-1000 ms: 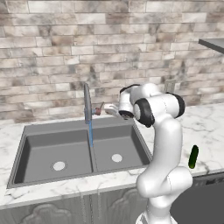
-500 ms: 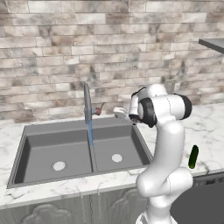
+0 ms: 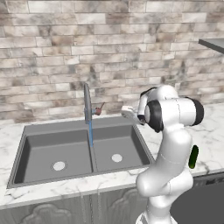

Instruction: Turn on the sink faucet. Then move the cucumber from the counter to the sink. Turn off the sink. Move the vegetable from the sink to the pot next to the stove. Finally move the pot to the rear left burner.

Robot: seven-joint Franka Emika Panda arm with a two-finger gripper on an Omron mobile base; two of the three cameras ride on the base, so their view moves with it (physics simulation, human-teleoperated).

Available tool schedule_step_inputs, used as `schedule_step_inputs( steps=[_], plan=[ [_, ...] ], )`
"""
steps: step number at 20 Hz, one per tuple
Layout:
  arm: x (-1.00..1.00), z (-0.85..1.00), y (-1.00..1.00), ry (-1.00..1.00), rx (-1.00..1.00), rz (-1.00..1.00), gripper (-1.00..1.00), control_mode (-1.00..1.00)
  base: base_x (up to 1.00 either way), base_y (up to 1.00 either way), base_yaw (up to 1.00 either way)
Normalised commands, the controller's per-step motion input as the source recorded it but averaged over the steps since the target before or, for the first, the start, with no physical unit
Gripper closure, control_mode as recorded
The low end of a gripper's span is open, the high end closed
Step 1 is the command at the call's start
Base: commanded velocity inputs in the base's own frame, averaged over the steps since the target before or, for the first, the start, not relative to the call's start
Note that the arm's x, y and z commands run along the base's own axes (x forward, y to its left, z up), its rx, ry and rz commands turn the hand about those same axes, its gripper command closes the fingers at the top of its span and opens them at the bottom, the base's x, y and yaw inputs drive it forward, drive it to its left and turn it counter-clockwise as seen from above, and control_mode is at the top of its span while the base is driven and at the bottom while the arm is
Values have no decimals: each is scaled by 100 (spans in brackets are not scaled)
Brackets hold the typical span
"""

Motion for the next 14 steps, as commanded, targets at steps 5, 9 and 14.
schedule_step_inputs(
  steps=[5, 9, 14],
  plan=[
    [-47, 41, -24, 5, 0, -8, -100, -100, 0, 0, 0],
    [-53, 46, -24, 7, 0, -9, -100, -100, 0, 0, 0],
    [-62, 56, -18, 9, 0, -11, -100, -100, 0, 0, 0]
  ],
)
